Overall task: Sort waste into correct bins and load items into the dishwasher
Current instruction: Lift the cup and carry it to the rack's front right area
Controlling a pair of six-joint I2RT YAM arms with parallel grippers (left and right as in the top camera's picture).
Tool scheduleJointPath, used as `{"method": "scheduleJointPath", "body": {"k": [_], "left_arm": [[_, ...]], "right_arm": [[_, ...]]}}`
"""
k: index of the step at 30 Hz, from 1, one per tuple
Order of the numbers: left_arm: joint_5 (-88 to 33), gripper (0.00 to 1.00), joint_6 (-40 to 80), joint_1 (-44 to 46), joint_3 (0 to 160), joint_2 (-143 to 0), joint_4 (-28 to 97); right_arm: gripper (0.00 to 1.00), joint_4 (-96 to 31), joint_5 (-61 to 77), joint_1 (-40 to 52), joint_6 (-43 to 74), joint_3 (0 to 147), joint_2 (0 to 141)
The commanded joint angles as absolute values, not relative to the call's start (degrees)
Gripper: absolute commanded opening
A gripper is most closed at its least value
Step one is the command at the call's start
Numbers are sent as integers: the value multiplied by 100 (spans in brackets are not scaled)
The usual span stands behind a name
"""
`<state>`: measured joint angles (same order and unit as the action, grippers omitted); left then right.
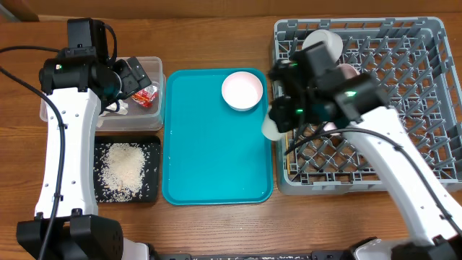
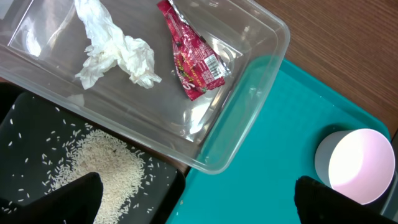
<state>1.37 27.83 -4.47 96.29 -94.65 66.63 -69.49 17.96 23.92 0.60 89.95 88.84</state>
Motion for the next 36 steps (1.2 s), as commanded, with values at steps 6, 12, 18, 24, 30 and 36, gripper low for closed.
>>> {"method": "scheduleJointPath", "body": {"k": [6, 12, 18, 24, 30, 36], "left_arm": [[191, 100, 2659, -410, 9675, -9439, 6663], [191, 100, 2659, -410, 9675, -9439, 6663], [191, 100, 2659, -410, 9675, -9439, 6663], [191, 100, 2659, -410, 9675, -9439, 6663], [191, 100, 2659, -410, 9675, -9439, 6663], [191, 100, 2659, -410, 9675, -9439, 6663]], "right_arm": [[4, -8228, 4097, 1516, -429, 9000, 8538], [4, -9017, 5540, 919, -1507, 8831, 8503], [4, -9024, 6296, 196, -2290, 7721, 8300], [4, -9026, 7199, -613, -3658, 6305, 8267], [4, -8969, 7795, -1190, -4910, 5245, 8267], [4, -8191, 8342, -1608, -5105, 4580, 8274]]}}
